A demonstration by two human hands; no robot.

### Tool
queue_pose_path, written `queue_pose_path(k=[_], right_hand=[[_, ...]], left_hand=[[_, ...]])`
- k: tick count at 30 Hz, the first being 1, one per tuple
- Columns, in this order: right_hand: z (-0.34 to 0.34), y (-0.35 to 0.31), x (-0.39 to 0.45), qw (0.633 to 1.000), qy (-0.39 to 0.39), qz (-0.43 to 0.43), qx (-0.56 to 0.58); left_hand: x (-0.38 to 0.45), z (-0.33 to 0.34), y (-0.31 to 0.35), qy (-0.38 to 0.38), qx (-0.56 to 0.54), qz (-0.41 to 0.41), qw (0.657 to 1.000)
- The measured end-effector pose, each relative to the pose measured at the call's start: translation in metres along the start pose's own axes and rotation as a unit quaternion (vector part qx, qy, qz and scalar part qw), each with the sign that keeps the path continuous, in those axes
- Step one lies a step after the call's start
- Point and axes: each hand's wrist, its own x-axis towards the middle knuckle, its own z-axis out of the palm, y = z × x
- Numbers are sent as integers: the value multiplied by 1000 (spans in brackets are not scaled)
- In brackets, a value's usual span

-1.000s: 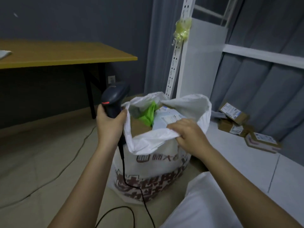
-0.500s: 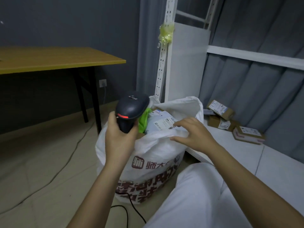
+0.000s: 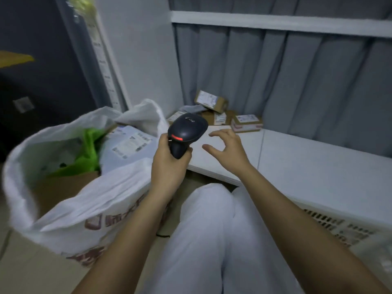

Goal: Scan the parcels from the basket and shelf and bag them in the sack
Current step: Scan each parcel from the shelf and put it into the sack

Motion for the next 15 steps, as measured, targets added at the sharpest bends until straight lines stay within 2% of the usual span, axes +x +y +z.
queue_pose_path(k=[3,7,11,15], right_hand=[[-10,47,10,994,40,95,44],[-21,112,32,968,74,221,96],[-22,185,70,952,75,276,105],[-11,264,129,951,70,290,80]], left_hand=[[22,47,-10,-39,2,-17,999],[62,115,-30,-82,-9,-52,995],[114,190,-67,-108,-9,-91,990],[178,268,-121,-109,-30,-139,984]])
